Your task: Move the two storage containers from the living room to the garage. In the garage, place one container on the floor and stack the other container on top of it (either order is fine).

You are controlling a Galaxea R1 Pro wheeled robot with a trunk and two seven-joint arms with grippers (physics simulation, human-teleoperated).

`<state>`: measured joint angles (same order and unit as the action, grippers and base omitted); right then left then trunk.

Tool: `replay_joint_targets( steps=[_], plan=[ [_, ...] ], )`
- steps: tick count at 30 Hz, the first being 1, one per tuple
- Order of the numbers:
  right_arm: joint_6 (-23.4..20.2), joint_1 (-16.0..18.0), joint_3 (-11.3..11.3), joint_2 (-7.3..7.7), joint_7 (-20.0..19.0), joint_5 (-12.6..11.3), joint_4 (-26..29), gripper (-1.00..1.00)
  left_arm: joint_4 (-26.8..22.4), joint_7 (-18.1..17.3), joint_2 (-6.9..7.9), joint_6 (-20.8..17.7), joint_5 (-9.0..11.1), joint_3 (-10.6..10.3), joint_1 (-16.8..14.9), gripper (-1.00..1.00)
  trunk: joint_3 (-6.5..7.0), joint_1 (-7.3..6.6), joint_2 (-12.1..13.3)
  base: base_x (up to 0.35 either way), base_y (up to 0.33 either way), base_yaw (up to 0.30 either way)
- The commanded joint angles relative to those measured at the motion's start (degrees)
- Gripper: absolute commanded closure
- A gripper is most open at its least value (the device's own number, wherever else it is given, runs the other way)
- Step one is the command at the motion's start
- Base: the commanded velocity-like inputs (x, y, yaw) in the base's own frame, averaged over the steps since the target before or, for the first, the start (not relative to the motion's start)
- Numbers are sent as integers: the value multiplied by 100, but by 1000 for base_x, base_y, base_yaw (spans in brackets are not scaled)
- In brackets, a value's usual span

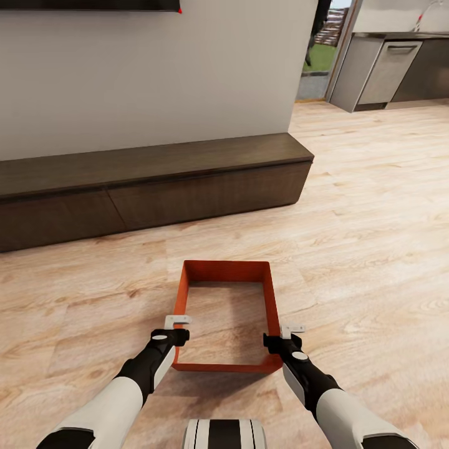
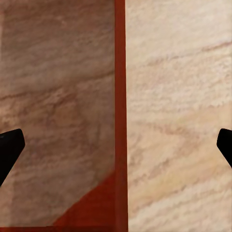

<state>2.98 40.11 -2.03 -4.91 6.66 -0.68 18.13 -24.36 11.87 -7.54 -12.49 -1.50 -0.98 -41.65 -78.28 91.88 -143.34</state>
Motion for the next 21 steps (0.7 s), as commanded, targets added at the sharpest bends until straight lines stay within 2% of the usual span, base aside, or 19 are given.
replay_joint_targets(
  steps=[1,19,20,21],
  plan=[
    [11,-2,-34,-1,29,-27,-12,-100,-15,23,-1,-38,-22,-10,-1,-100,-4,0,-1,0,0,0],
    [1,-3,-34,-1,-1,-8,-12,-100,54,26,16,-35,-13,-18,-1,-100,-4,0,-1,0,0,0],
    [1,0,-34,-1,-3,-6,-12,100,54,26,17,-35,-11,-15,-1,100,-4,0,-1,0,0,0],
    [-1,-1,-34,-1,-4,-4,-12,100,59,26,17,-36,-5,-6,-1,100,-4,0,-1,0,0,0]
  ],
)
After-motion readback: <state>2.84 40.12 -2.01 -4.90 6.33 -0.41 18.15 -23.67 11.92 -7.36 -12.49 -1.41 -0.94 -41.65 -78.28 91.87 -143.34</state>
